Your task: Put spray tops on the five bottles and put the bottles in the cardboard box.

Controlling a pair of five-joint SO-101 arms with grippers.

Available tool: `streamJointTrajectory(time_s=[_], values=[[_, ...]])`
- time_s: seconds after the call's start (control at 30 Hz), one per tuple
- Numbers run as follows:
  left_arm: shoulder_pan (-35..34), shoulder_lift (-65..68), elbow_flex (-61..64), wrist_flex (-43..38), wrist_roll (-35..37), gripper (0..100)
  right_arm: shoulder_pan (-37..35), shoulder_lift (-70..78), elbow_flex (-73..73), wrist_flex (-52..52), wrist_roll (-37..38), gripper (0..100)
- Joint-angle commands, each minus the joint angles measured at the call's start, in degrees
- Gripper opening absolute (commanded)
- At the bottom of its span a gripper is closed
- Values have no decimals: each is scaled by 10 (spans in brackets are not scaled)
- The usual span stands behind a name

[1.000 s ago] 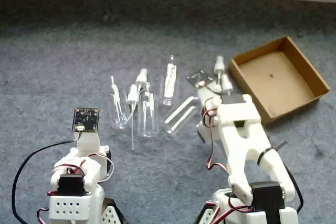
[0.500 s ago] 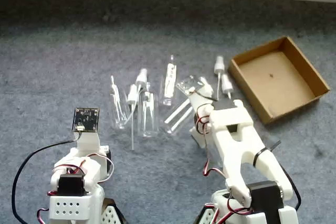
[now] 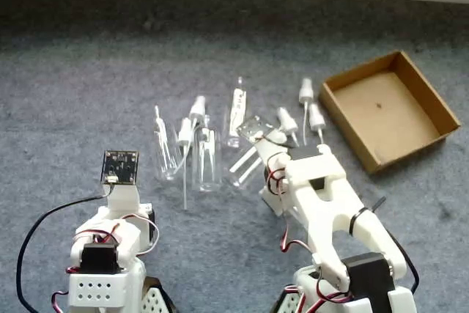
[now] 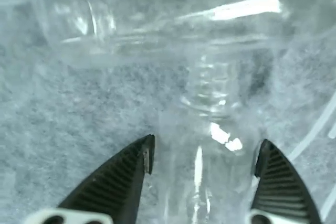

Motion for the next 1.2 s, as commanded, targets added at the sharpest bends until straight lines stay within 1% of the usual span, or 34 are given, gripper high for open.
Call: streamJointTrajectory(time_s=[0.0,0.5,0.63,0.7,0.8,1.0,1.17], values=[[-7,-5,11,2,3,5,-5,-32,-4,-5,33,282],[-7,-5,11,2,3,5,-4,-32,25,7,41,276],[-7,-5,11,2,3,5,-4,-36,22,7,40,209],[-7,-5,11,2,3,5,-4,-36,22,7,40,200],[-7,-5,11,2,3,5,-4,-36,23,7,40,214],[-7,-5,11,2,3,5,-4,-36,24,7,40,301],[-7,-5,11,2,3,5,-5,-36,22,7,42,309]])
